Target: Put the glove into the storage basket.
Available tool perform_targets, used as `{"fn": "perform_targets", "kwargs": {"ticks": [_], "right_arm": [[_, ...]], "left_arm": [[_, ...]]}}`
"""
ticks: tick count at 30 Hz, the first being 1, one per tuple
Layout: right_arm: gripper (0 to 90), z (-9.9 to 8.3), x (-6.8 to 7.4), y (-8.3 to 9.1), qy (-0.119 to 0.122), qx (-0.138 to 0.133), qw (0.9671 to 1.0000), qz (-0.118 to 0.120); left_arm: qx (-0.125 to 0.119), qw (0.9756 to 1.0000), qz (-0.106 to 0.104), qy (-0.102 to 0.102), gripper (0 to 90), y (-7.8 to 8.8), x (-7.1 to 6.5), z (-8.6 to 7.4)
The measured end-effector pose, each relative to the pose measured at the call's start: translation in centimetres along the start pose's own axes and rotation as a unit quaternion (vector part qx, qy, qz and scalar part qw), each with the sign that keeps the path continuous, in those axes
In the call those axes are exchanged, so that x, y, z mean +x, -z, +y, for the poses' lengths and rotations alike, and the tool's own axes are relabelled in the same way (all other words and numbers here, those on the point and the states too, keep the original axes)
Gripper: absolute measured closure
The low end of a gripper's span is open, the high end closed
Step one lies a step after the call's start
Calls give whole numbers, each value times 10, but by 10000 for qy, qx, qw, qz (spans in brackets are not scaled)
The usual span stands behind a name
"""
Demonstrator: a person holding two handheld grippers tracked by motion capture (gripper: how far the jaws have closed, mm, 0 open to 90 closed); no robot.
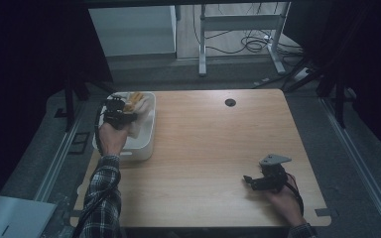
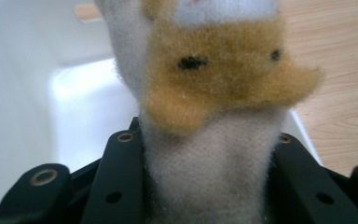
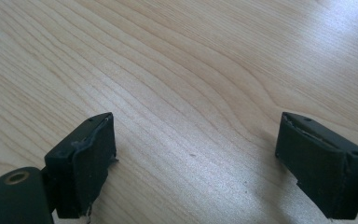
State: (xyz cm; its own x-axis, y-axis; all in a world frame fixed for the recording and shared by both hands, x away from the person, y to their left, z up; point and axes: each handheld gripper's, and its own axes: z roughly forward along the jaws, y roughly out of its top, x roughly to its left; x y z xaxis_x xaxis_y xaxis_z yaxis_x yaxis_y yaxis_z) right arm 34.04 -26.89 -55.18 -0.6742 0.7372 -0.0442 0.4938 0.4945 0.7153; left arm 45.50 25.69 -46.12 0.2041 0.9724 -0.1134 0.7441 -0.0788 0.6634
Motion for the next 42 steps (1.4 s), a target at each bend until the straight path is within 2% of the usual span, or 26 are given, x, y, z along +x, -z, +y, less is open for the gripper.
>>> {"fn": "perform_targets", "kwargs": {"ticks": [5,7,12,22,27,28,31,33,39,42], "right_arm": [[125,0,0,0,0,-2,10000,4],[125,0,0,0,-2,-4,10000,4],[125,0,0,0,-3,-3,10000,4],[125,0,0,0,-4,-5,10000,6],[125,0,0,0,-4,-5,10000,6],[125,0,0,0,-5,-4,10000,7],[125,0,0,0,-5,-5,10000,6],[125,0,0,0,-4,-5,10000,6],[125,0,0,0,-5,-3,10000,7],[125,0,0,0,-4,-3,10000,6]], "left_arm": [[130,9999,43,-1,633,-14,-1,-1],[225,9997,53,-61,631,-18,-1,-1],[507,9984,146,-185,625,-29,-4,3],[819,9960,184,-293,612,-50,-4,9],[1000,9941,225,-352,596,-59,-4,10],[1089,9930,252,-391,593,-63,-5,9],[1194,9916,270,-415,578,-67,-6,9],[1285,9906,247,-408,541,-70,-5,8],[1485,9876,333,-382,281,-77,-4,5],[1573,9866,244,-369,196,-78,-3,5]]}}
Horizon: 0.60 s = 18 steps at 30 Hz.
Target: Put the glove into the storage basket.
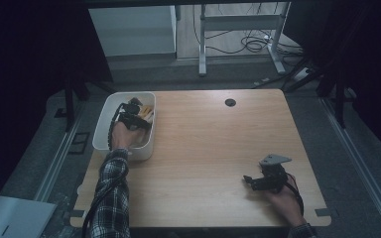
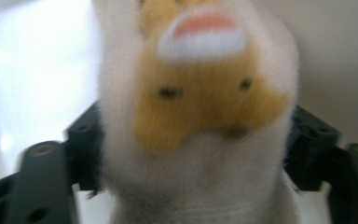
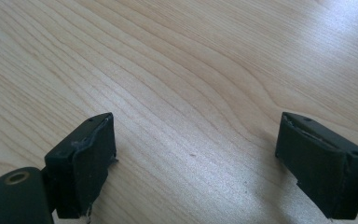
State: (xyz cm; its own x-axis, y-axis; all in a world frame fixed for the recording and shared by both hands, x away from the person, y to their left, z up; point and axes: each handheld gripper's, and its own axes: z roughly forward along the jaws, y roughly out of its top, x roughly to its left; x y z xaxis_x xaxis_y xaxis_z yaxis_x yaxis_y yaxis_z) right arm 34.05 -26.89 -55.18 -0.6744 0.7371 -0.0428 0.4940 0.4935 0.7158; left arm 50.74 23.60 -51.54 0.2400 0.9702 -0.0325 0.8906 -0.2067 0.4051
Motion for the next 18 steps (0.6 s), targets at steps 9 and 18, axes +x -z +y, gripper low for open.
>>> {"fn": "perform_targets", "kwargs": {"ticks": [9,18], "right_arm": [[125,0,0,0,1,0,10000,0],[125,0,0,0,2,1,10000,-4]], "left_arm": [[-98,9994,-337,76,178,11,2,-1],[78,9974,-706,149,417,11,1,-1]]}}
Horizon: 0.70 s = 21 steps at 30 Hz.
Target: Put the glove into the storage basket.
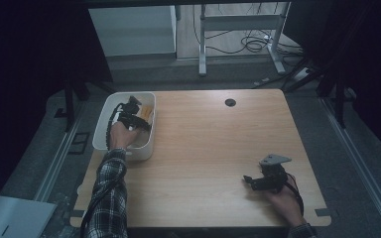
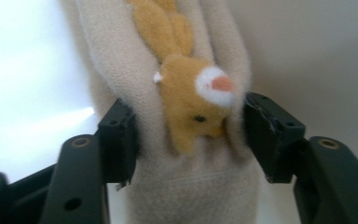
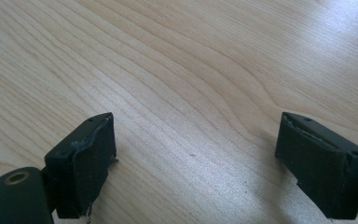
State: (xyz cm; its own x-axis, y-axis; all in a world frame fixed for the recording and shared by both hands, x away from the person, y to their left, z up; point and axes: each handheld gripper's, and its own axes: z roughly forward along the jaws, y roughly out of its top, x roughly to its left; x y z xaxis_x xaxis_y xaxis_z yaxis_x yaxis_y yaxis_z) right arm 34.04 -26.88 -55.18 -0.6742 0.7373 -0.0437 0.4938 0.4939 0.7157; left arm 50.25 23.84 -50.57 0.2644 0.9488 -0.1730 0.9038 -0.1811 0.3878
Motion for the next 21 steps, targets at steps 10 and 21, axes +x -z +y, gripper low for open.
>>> {"fn": "perform_targets", "kwargs": {"ticks": [10,21], "right_arm": [[124,0,0,0,-1,0,10000,3],[125,0,0,0,1,-1,10000,-2]], "left_arm": [[-399,9989,252,44,387,12,7,-3],[-889,9956,292,-49,260,27,7,-11]]}}
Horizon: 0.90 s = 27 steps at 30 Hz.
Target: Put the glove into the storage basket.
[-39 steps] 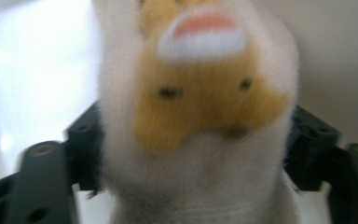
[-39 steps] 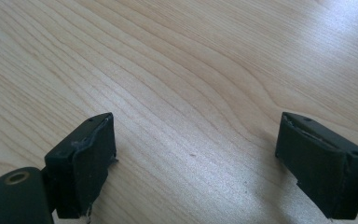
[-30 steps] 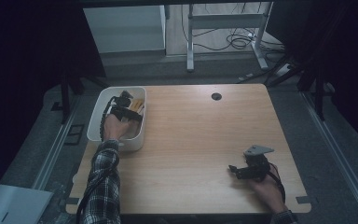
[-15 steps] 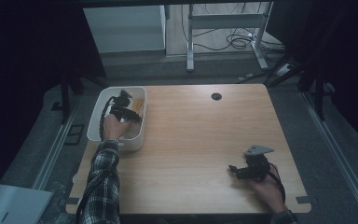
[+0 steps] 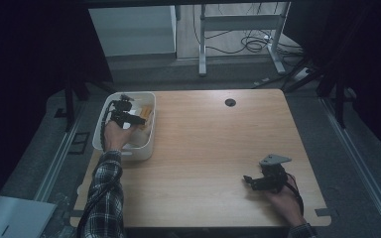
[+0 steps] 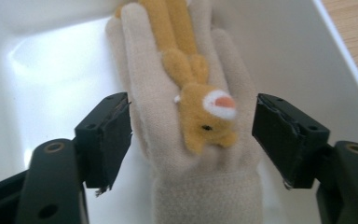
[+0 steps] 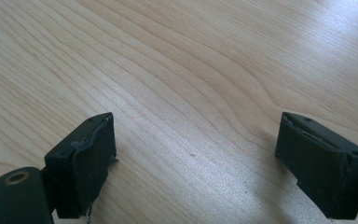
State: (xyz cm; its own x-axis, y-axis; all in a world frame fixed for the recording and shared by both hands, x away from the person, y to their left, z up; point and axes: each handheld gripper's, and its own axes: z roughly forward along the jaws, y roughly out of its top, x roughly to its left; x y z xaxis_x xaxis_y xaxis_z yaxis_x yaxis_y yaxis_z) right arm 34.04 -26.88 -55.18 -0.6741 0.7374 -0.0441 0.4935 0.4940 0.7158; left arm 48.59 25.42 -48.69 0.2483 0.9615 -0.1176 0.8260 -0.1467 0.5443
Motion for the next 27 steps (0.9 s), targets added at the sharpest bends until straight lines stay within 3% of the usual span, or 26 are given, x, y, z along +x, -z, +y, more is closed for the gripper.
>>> {"fn": "perform_targets", "kwargs": {"ticks": [8,16,27], "right_arm": [[125,0,0,0,0,2,10000,1],[125,0,0,0,3,4,10000,-1],[125,0,0,0,5,5,10000,-2]], "left_arm": [[-302,9994,-3,-188,158,12,-4,-4],[-558,9981,-136,-225,95,26,-9,-10],[-699,9961,-298,-440,34,37,-15,-24]]}}
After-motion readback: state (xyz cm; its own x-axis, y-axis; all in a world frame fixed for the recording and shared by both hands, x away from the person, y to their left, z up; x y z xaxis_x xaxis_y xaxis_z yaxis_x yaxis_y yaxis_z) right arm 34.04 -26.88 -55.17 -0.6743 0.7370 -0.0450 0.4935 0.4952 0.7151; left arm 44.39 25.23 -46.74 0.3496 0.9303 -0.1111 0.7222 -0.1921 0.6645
